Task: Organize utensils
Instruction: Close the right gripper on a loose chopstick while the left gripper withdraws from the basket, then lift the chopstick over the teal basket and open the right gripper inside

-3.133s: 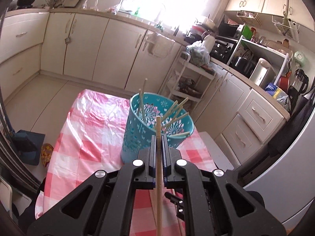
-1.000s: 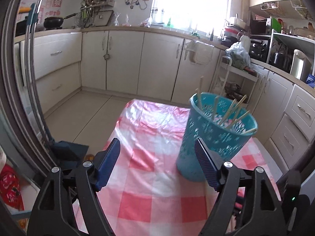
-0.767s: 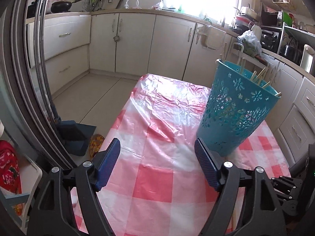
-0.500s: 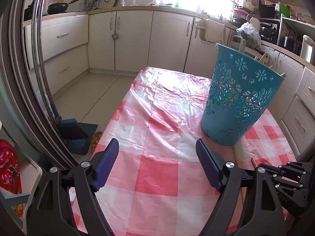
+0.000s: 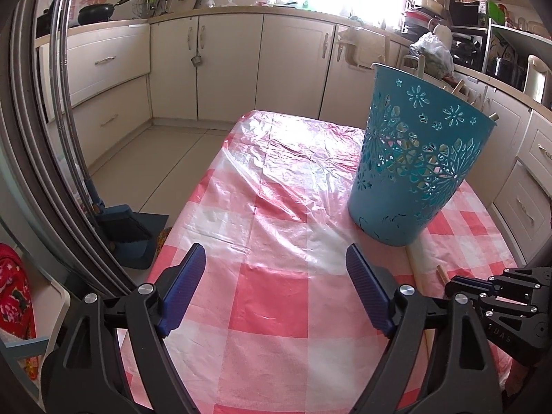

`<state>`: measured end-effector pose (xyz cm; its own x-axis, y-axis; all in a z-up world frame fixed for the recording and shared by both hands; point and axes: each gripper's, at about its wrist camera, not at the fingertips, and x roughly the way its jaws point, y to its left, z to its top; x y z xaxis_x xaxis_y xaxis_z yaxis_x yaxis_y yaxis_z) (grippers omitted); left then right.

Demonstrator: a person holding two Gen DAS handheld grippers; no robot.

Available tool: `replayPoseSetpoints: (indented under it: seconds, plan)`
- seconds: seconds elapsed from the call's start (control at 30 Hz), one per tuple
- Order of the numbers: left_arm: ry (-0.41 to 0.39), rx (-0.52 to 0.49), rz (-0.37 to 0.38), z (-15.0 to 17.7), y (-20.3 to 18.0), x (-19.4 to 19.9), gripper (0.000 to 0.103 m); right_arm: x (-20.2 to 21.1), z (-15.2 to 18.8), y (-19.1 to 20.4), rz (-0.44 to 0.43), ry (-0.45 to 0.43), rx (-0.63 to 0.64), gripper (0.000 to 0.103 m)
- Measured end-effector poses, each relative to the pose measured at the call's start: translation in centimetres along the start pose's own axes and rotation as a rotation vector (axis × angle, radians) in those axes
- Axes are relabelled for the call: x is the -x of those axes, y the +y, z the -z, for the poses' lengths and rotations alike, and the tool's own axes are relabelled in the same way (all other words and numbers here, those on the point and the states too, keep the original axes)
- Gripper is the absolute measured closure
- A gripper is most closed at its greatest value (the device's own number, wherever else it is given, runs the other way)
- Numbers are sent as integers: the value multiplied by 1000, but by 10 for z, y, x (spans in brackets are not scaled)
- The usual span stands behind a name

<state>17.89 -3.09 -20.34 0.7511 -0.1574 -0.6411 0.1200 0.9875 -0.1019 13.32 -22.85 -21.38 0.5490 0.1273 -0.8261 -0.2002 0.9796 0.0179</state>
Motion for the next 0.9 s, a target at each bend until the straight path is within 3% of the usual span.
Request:
replayPoseSetpoints:
  seconds: [0.07,0.1,0.23,0.33,0.9]
  plan:
    - [2,3,0,0,0,-1,23,-1,-1,-3,-2,13,-22,93]
    - [3,3,0,0,0,-1,23,-2,-1,-4,-3,18,-30,87]
    - [8,2,2,1,1,-2,23,-1,1,-2,2,7,-33,86]
    - [11,0,1,2,1,-3,23,0,2,-1,5,-1,-39,96]
    - [32,0,-1,6,1,-9,22,2,1,-10,9,4,-104,96]
